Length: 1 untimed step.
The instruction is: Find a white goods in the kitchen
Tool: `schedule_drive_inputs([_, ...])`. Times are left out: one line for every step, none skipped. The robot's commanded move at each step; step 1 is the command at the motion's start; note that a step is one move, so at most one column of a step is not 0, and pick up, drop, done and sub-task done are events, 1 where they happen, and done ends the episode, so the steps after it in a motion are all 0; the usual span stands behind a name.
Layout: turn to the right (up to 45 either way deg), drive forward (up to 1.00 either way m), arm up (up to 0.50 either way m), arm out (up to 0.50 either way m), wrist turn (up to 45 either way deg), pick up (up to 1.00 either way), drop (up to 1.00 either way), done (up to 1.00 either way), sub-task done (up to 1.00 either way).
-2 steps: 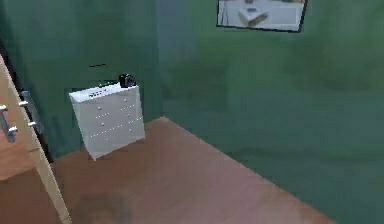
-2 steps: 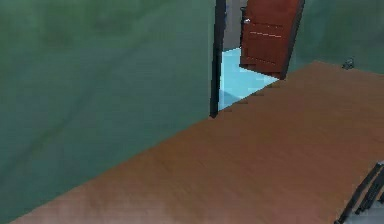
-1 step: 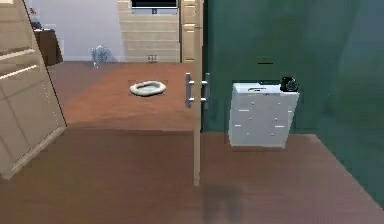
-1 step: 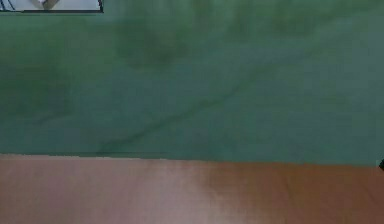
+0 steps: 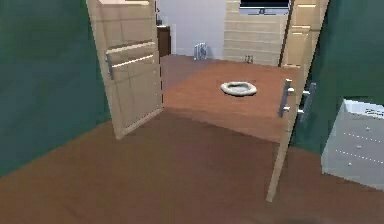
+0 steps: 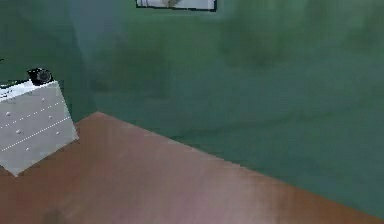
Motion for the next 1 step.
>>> schedule_drive_inputs([0.0, 1.00, 0.00, 0.00, 0.0, 0.00, 0.00, 0.00, 0.00])
